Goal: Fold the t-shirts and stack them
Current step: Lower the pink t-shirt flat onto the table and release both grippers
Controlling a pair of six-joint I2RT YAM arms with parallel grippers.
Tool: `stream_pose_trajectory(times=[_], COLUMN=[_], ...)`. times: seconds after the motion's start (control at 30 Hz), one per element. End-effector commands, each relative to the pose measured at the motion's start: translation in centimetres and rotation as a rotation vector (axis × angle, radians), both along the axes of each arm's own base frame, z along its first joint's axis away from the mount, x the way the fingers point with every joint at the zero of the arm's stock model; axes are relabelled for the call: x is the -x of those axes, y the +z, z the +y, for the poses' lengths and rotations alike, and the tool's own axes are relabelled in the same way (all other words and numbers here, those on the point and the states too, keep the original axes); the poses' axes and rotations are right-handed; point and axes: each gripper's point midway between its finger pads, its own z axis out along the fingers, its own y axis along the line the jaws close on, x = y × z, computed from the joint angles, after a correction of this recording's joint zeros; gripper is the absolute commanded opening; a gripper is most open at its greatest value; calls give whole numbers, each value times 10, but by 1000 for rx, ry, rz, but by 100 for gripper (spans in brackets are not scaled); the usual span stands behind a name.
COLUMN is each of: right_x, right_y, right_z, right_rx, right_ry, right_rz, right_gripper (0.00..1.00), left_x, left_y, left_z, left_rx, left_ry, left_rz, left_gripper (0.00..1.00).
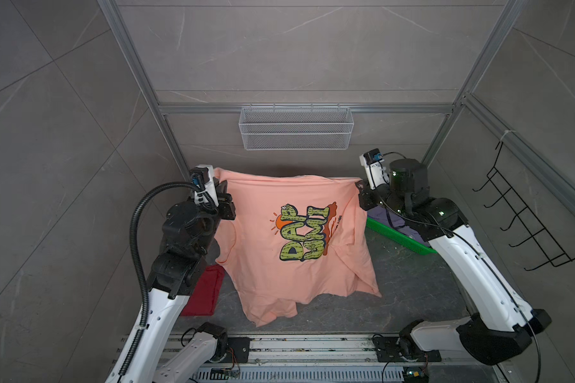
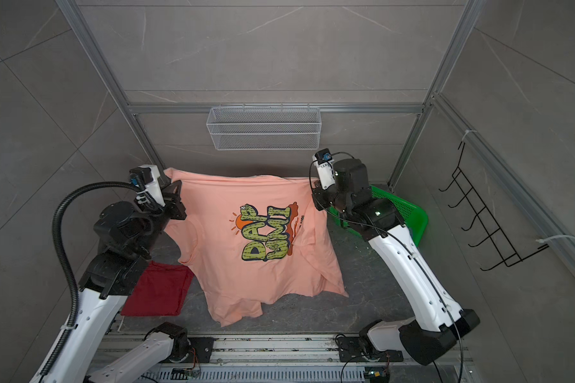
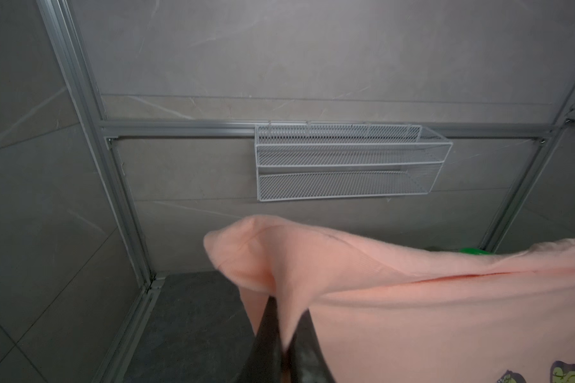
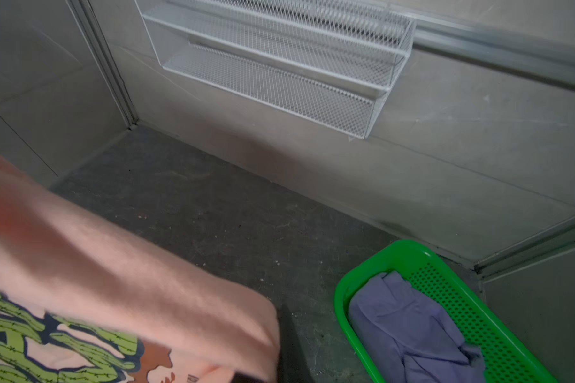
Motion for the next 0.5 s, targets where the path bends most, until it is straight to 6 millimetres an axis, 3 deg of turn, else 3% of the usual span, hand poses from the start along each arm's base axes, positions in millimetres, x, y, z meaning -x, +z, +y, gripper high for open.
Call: stream_pose_trajectory(times=[0.0,0.13,0.23,0.3,0.37,0.47], right_x=[-21,-33,-27,-20,-11,9], right_y=[-13,-5,5,0,-18,-71], right_z=[-13,-12,-7,-1,2,11], right_rx=[63,76,50,34,20,-11], right_ry=[-89,-111,-71,-26,4,61], right_rz=[7,-26,-50,-29,29,179], right_gripper=[3,3,4,4,5,6], left_x=[-15,-25,-21,-15,-9,1], left_y=[-7,-3,12,12,-3,-52], left_z=[18,19,21,24,30,41], left_rx=[7,-22,-19,-7,28,115], left_ry=[124,145,147,150,176,235], left_rz=[16,10,-28,-32,6,111], left_gripper=[0,0,0,0,0,0])
